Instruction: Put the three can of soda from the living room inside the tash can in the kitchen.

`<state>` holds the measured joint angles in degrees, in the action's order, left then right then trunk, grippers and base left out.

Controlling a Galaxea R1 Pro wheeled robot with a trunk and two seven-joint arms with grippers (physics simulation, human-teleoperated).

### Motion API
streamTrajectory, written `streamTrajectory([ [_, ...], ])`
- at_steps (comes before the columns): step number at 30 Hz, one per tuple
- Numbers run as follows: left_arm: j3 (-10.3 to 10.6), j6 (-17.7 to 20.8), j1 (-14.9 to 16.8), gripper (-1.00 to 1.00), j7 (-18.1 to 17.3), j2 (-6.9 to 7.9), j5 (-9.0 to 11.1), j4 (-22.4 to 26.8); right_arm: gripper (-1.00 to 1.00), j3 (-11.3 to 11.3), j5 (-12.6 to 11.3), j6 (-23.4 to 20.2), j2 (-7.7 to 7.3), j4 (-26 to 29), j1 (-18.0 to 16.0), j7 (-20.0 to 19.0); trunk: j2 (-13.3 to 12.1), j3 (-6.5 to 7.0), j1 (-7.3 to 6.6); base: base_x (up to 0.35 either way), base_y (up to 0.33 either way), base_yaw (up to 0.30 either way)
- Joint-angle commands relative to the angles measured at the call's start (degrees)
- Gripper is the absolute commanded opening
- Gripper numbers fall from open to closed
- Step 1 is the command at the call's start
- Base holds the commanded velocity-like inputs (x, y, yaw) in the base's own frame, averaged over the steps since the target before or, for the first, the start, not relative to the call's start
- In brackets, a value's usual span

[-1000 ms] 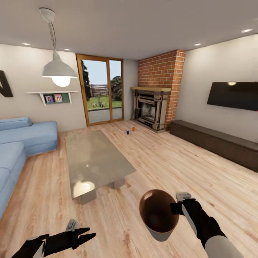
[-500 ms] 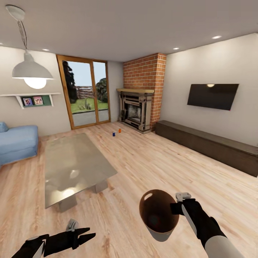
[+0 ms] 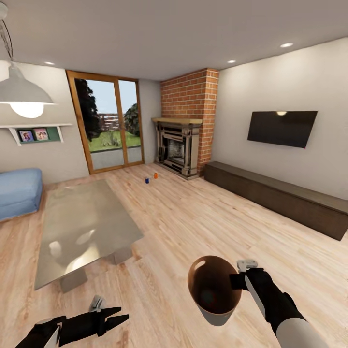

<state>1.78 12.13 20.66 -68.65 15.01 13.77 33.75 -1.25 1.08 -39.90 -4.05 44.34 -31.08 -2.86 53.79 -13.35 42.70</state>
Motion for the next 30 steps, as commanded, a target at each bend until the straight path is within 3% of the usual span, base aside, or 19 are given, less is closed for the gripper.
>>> streamTrajectory([
  [1,-0.01,0.00,0.00,1.00,0.00,0.01,-0.01,0.00,-1.00,0.03,-0.55,0.00,0.01,0.04,-0.04,-0.21,0.01,-0.08,0.00,0.198,-0.350,0.000],
  [20,-0.02,0.00,0.00,1.00,0.00,-0.01,-0.05,0.00,-1.00,0.02,-0.55,0.00,0.01,0.04,-0.04,-0.21,0.01,-1.78,0.00,0.218,-0.344,0.000],
  [30,-0.02,0.00,0.00,1.00,0.00,-0.01,-0.04,0.00,-1.00,0.02,-0.55,0.00,0.07,0.04,-0.04,-0.21,0.01,-1.96,0.00,0.256,-0.306,0.000],
])
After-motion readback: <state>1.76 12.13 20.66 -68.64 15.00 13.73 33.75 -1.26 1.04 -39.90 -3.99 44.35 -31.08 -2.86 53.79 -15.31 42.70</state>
